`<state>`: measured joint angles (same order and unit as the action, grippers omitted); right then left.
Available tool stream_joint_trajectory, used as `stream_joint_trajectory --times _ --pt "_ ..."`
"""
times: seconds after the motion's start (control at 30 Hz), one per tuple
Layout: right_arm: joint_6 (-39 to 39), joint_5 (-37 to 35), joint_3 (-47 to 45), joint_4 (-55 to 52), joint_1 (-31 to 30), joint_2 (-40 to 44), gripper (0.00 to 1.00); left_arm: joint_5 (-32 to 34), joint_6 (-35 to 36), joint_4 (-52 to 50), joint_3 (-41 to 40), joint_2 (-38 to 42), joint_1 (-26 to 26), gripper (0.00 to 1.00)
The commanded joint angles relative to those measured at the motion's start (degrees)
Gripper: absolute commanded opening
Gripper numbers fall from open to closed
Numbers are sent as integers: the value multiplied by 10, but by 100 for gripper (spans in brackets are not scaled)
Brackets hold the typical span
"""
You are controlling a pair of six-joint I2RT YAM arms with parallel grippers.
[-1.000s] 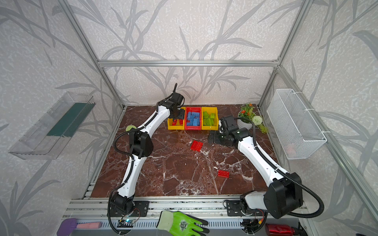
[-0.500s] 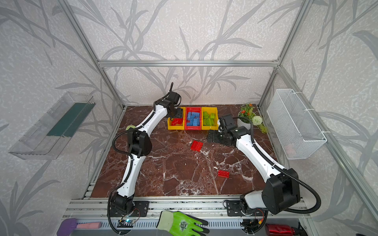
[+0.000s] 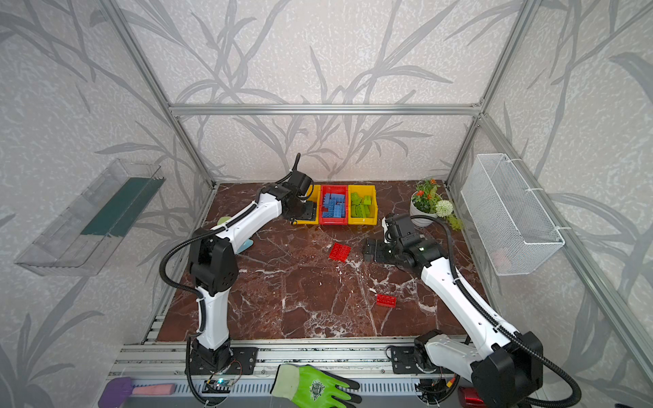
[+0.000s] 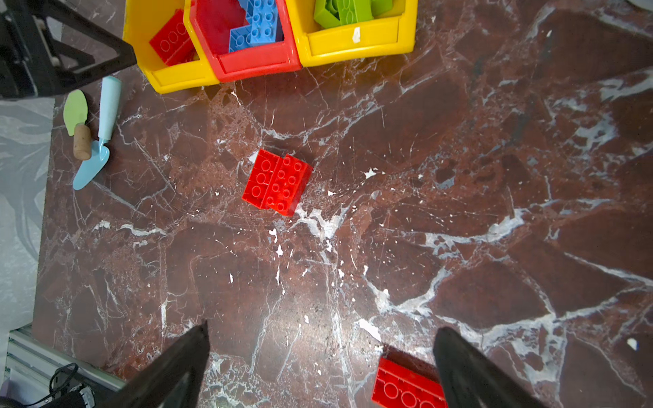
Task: Sort the legos into containers by color
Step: Pick up the lego from the center of the table.
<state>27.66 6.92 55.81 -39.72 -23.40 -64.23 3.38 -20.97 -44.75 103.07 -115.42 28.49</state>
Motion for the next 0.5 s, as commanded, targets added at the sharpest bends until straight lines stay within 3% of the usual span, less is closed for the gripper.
stream_joint_trajectory --times 0.0,0.3,0.47 --pt "15 -14 -28 -20 -10 39 99 15 -13 43 -67 41 26 76" --pt "41 -36 -86 -39 -43 118 99 26 -30 82 -169 40 129 72" --pt "47 -45 -103 -55 -49 156 99 40 -36 97 -200 37 160 71"
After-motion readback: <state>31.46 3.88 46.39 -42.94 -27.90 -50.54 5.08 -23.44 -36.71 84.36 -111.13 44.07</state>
